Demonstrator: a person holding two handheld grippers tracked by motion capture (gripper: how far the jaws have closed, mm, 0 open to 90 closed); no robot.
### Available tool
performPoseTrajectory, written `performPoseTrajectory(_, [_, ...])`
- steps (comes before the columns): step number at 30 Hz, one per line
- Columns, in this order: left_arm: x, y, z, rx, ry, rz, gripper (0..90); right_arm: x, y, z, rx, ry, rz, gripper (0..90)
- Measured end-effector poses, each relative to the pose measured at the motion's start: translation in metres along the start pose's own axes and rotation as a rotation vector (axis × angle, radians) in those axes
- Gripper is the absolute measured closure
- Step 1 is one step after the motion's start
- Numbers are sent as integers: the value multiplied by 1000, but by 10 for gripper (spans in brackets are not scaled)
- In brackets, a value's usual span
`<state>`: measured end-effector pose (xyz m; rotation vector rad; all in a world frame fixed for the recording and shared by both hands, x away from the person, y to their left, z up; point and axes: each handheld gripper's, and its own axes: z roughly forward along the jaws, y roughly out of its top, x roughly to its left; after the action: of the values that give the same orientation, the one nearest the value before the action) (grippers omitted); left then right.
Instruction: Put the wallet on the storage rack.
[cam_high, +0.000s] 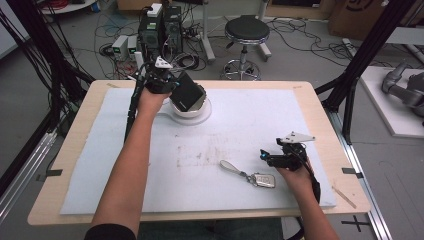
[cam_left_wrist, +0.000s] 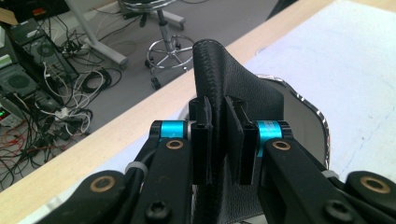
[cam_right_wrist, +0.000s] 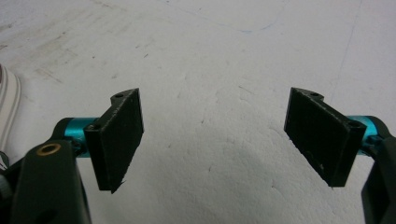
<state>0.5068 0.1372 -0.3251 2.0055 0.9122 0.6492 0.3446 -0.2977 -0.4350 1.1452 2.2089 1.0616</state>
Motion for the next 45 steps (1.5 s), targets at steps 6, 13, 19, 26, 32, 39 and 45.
performPoseTrajectory(6, [-9,-6,11,6,-8,2,787,0,0,-1,-1,2,0,200])
performPoseTrajectory(13, [-7,-5,7,13,7,-24,560,0,0,0,1,1,2,200])
performPoseTrajectory(19, [-6,-1,-7,-26,-1,-46,451,1,0,0,-2,4,-5,200])
performPoseTrajectory(26, [-14,1,-30,-70,-68,-37,352,2,1,0,-7,7,-9,200])
performPoseTrajectory(32, [-17,-7,-52,-92,-106,-34,303,4,2,0,-13,14,-16,200])
performPoseTrajectory(39, [-18,-38,-74,-139,-184,-40,277,5,3,0,-16,21,-19,200])
performPoseTrajectory(45, [-20,-67,-88,-159,-223,-56,247,6,4,1,-14,26,-18,200])
